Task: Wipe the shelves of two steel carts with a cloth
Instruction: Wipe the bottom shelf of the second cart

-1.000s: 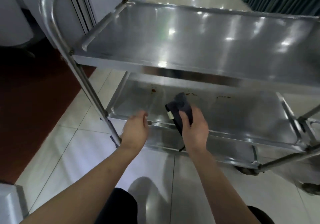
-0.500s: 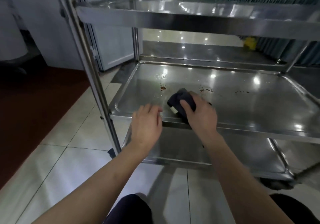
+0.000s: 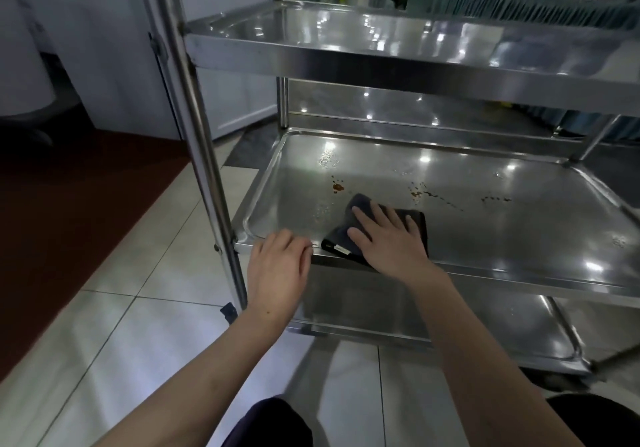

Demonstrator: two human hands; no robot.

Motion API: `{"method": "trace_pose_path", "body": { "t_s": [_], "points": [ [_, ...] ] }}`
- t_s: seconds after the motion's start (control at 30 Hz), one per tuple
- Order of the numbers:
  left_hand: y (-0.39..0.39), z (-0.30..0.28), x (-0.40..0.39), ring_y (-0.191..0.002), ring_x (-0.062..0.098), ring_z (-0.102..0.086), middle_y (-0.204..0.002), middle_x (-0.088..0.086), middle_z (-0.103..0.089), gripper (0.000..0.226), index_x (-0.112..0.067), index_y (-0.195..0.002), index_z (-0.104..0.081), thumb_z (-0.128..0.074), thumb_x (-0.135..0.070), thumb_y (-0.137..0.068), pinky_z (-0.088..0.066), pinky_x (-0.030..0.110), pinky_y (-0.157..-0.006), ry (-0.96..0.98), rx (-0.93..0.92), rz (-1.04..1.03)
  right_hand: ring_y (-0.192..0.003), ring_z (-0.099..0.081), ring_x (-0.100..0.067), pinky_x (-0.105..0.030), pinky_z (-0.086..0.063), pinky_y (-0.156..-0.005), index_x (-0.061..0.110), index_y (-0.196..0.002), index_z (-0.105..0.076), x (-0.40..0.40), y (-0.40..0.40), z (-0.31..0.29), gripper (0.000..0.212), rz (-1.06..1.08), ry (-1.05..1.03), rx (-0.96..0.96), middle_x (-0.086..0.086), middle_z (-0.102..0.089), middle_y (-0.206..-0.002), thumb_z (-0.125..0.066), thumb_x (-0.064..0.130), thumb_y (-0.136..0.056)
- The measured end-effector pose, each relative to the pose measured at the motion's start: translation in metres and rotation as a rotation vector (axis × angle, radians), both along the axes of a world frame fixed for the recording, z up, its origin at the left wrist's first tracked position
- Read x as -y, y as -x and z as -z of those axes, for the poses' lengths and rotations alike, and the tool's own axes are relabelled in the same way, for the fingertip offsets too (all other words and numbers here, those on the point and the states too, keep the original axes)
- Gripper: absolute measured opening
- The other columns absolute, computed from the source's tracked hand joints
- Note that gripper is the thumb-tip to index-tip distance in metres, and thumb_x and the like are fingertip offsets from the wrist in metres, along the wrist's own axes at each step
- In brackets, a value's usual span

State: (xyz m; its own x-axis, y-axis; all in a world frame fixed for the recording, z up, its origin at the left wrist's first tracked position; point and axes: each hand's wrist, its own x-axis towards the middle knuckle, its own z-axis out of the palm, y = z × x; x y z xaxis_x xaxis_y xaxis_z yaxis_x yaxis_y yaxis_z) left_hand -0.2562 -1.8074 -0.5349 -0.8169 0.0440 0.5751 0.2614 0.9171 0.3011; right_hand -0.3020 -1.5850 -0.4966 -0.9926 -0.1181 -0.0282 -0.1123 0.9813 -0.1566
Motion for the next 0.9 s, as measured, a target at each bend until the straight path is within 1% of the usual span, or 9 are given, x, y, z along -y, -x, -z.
{"method": "trace_pose_path", "body": {
  "t_s": [0.1,0.23,0.33,0.4,0.47,0.57,0.7,0.8,0.9],
  "points": [
    [0.0,0.003,-0.001,-0.083,0.021,-0.054,-0.09,-0.005,-0.058,0.014,-0.025,-0.097,-0.071,-0.061,-0.034,-0.099,-0.042,0.036,-0.078,0.004,-0.007,0.023,-0.162,0.008,-0.023,-0.055,0.004,-0.128,0.043,-0.166,-0.006,0.013,0.017,-0.004,0.071,-0.057,-0.019,0.041,0.006,0.006,-0.176,-0.023,0.071,-0.103],
    [-0.001,0.005,0.001,-0.092,0.02,-0.053,-0.098,-0.004,-0.06,0.019,-0.023,-0.1,-0.074,-0.063,-0.037,-0.097,-0.044,0.036,-0.078,-0.028,-0.023,0.043,-0.162,0.007,-0.023,-0.055,0.004,-0.128,0.045,-0.165,-0.003,0.023,0.031,-0.007,0.078,-0.095,-0.021,0.063,0.007,0.007,-0.176,-0.027,0.078,-0.098],
    [-0.001,0.007,0.005,-0.088,0.022,-0.053,-0.098,-0.001,-0.056,0.024,-0.022,-0.097,-0.073,-0.062,-0.044,-0.097,-0.045,0.038,-0.075,-0.007,-0.034,0.021,-0.162,0.007,-0.02,-0.051,0.003,-0.129,0.046,-0.165,-0.001,0.001,0.015,-0.007,0.083,-0.082,-0.015,0.07,0.007,0.008,-0.176,-0.027,0.084,-0.095],
    [0.002,0.008,0.008,-0.086,0.022,-0.052,-0.095,-0.001,-0.056,0.032,-0.022,-0.093,-0.07,-0.058,-0.051,-0.098,-0.044,0.038,-0.074,0.035,-0.041,-0.02,-0.162,0.004,-0.018,-0.047,0.001,-0.13,0.046,-0.165,-0.001,-0.015,0.005,-0.008,0.086,-0.051,-0.007,0.077,0.007,0.006,-0.176,-0.028,0.086,-0.094],
    [0.003,0.011,0.009,-0.082,0.021,-0.051,-0.09,-0.002,-0.056,0.036,-0.022,-0.089,-0.069,-0.056,-0.053,-0.099,-0.042,0.037,-0.072,0.063,-0.068,-0.038,-0.162,0.002,-0.017,-0.047,-0.001,-0.13,0.045,-0.165,-0.002,-0.022,0.006,-0.01,0.089,-0.032,-0.017,0.083,0.007,0.005,-0.176,-0.028,0.087,-0.092],
    [0.004,0.014,0.01,-0.076,0.022,-0.049,-0.082,-0.001,-0.055,0.035,-0.021,-0.084,-0.069,-0.055,-0.047,-0.102,-0.04,0.036,-0.066,0.081,-0.134,-0.045,-0.162,0.002,-0.02,-0.051,-0.002,-0.13,0.043,-0.166,-0.002,-0.019,0.03,-0.007,0.091,-0.026,-0.041,0.063,0.005,0.003,-0.176,-0.024,0.089,-0.091],
    [0.004,0.018,0.009,-0.07,0.024,-0.048,-0.077,0.002,-0.054,0.032,-0.016,-0.08,-0.067,-0.059,-0.036,-0.103,-0.042,0.039,-0.06,0.099,-0.202,-0.034,-0.162,0.003,-0.024,-0.056,0.003,-0.129,0.042,-0.166,-0.003,-0.006,0.085,-0.002,0.088,-0.041,-0.023,0.043,0.002,0.003,-0.177,-0.024,0.087,-0.093],
    [0.003,0.021,0.008,-0.068,0.026,-0.049,-0.075,0.003,-0.054,0.025,-0.015,-0.078,-0.066,-0.063,-0.026,-0.101,-0.044,0.038,-0.06,0.074,-0.259,-0.038,-0.162,0.002,-0.026,-0.059,0.002,-0.128,0.042,-0.167,-0.006,0.021,0.129,-0.005,0.087,-0.066,-0.02,0.033,0.0,0.002,-0.177,-0.024,0.085,-0.094],
    [0.005,0.022,0.008,-0.07,0.025,-0.051,-0.076,0.002,-0.055,0.021,-0.016,-0.08,-0.068,-0.065,-0.024,-0.1,-0.044,0.035,-0.062,0.061,-0.272,-0.042,-0.162,0.001,-0.027,-0.058,0.001,-0.127,0.042,-0.166,-0.008,0.063,0.147,-0.007,0.082,-0.121,-0.007,0.034,-0.001,0.002,-0.177,-0.024,0.081,-0.096]
  ]
}}
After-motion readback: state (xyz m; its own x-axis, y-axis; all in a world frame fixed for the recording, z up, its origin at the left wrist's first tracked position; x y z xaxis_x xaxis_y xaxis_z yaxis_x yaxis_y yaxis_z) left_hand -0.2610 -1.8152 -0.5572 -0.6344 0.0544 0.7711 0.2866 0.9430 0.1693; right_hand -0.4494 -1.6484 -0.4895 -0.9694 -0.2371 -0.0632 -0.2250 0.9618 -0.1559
